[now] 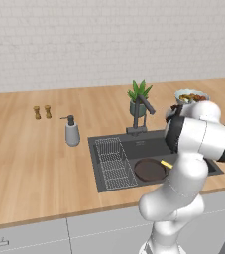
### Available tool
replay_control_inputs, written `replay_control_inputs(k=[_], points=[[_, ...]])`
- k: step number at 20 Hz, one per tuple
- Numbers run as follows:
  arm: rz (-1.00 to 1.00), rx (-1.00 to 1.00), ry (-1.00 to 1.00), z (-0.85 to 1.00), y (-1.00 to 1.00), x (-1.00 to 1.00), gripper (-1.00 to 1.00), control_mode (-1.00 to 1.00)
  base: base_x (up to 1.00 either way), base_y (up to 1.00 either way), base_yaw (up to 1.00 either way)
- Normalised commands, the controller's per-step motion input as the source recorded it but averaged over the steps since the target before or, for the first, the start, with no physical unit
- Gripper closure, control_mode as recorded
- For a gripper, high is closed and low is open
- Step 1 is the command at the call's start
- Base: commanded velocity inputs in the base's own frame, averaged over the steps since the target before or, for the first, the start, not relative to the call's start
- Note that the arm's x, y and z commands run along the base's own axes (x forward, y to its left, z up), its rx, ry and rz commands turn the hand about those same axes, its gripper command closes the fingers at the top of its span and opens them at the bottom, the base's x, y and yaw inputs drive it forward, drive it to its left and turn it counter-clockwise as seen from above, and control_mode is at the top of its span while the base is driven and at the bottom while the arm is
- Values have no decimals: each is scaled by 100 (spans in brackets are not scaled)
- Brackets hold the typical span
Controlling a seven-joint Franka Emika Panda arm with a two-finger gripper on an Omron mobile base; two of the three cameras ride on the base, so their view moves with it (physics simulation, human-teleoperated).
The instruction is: Pick the pan and sponge and place them into the sink. Then turn on the water.
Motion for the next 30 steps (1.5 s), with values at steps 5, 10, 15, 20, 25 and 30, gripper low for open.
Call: replay_control_inputs(k=[5, 10, 15, 20, 25, 30], points=[[-55, 30, -2, 39, 0, 0, -100, -100, 0, 0, 0], [-64, 26, 2, 38, 5, 0, -100, -100, 0, 0, 0], [-29, 19, 0, 14, 12, 0, -100, -100, 0, 0, 0], [-1, 0, 0, 0, 5, -1, -100, -100, 0, 0, 0], [-11, 5, -3, 0, 31, 6, -100, -100, 0, 0, 0], [-13, 11, -2, 0, 34, 19, -100, -100, 0, 0, 0]])
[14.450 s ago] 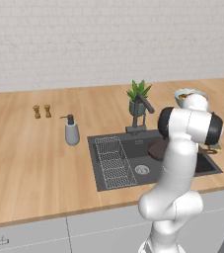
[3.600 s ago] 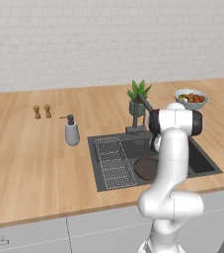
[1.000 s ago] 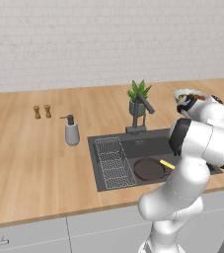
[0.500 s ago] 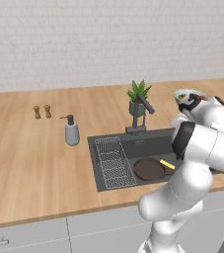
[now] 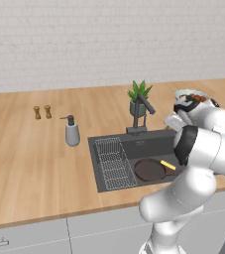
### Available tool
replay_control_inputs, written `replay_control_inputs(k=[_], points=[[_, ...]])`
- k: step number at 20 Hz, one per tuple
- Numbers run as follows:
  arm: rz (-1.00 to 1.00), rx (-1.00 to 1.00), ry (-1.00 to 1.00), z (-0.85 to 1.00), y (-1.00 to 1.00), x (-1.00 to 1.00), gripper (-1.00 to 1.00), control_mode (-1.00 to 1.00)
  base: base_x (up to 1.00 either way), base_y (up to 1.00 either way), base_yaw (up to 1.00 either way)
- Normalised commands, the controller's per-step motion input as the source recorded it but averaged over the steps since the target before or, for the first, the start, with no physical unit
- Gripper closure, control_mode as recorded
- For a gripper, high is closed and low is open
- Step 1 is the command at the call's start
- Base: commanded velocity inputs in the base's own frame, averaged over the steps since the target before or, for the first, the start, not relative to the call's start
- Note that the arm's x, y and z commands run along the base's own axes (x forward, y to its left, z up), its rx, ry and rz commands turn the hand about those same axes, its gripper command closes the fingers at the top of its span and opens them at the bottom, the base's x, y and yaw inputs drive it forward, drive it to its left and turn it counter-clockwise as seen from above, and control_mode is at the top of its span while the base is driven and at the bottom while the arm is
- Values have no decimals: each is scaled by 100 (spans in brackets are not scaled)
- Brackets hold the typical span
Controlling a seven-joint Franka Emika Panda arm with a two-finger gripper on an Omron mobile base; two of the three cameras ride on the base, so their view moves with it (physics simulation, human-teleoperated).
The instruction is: Pick the pan and sponge and place them into the sink. Then turn on the water.
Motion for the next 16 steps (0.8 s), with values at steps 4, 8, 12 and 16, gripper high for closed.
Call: replay_control_inputs(k=[4, 8, 12, 16], points=[[-10, 12, -2, 0, 33, 19, -100, -100, 0, 0, 0], [-3, 7, 0, 0, 14, 30, -100, -100, 0, 0, 0], [-1, 7, 0, 0, 10, 24, -100, -100, 0, 0, 0], [0, 8, -2, 0, 8, 18, -100, -100, 0, 0, 0]])
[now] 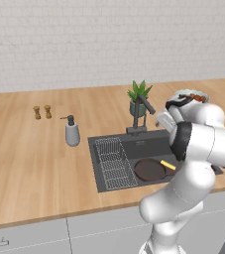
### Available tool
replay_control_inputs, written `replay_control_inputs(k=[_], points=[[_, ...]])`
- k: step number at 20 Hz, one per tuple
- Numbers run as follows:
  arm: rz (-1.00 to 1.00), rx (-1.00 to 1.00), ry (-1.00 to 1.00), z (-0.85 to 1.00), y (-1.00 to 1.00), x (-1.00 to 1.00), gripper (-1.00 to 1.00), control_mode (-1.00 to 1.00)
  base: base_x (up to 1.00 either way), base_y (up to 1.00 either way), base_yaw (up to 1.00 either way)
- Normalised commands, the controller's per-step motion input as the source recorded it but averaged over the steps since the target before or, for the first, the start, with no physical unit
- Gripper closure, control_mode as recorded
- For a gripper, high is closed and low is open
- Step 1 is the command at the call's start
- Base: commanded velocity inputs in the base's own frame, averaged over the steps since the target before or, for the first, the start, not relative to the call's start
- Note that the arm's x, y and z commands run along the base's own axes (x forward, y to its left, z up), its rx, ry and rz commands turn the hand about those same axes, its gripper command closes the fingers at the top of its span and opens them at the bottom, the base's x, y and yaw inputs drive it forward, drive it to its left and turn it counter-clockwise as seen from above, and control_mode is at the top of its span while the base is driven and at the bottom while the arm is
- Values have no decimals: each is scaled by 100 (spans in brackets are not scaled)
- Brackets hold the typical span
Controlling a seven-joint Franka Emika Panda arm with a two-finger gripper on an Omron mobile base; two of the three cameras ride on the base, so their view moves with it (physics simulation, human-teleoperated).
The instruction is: Pick the pan and sponge and place them into the sink. Then turn on the water.
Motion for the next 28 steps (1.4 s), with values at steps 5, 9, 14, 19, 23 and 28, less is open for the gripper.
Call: replay_control_inputs(k=[5, 9, 14, 19, 23, 28], points=[[0, 7, -7, 0, 12, 19, -100, -100, 0, 0, 0], [0, 7, -8, 0, 19, 19, -100, -100, 0, 0, 0], [0, 7, -3, -1, 14, 23, -100, -100, 0, 0, 0], [0, 5, 0, -13, 0, 40, -100, -100, 0, 0, 0], [0, 0, 0, -19, 0, 44, -100, -100, 0, 0, 0], [0, 0, 0, -23, 0, 40, -100, -100, 0, 0, 0]])
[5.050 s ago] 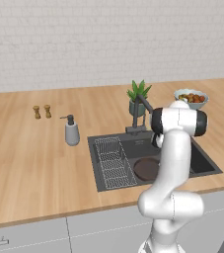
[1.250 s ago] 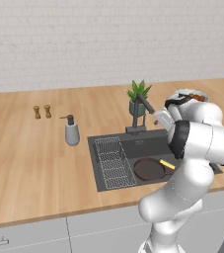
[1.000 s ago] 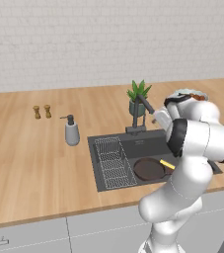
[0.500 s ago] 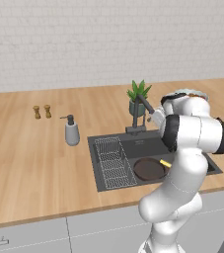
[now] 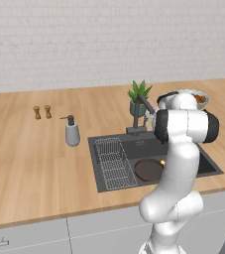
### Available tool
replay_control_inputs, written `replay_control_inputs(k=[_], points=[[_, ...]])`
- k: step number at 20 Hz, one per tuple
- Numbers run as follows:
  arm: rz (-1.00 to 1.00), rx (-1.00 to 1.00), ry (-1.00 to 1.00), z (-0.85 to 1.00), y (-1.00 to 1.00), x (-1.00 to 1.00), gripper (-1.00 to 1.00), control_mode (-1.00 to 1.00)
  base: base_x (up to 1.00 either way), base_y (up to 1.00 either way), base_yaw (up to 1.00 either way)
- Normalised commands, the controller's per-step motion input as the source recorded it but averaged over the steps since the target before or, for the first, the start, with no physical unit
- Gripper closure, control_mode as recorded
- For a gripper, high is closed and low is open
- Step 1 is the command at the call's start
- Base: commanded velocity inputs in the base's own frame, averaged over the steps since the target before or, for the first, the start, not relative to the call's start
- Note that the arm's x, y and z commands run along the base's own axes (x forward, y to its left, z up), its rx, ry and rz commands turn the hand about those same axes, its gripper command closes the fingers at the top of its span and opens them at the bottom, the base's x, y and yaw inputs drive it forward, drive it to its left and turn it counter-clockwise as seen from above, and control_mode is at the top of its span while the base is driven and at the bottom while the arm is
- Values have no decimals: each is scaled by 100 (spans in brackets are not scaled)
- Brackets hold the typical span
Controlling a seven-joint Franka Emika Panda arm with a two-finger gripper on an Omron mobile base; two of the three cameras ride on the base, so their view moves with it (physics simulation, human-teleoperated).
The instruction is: Pick the pan and sponge and place them into the sink. Then turn on the water.
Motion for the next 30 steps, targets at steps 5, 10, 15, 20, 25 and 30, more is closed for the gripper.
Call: replay_control_inputs(k=[5, 10, 15, 20, 25, 30], points=[[0, 0, 0, -22, 0, 35, -100, -100, 0, 0, 0], [0, 1, 0, -17, 0, 31, -100, -100, 0, 0, 0], [0, 6, 0, -7, 0, 27, -100, -100, 0, 0, 0], [0, 5, 0, -11, 0, 20, -100, -100, 0, 0, 0], [0, 1, 0, -17, 0, 10, -100, -100, 0, 0, 0], [0, 0, 0, -20, 4, 1, -100, -100, 0, 0, 0]])
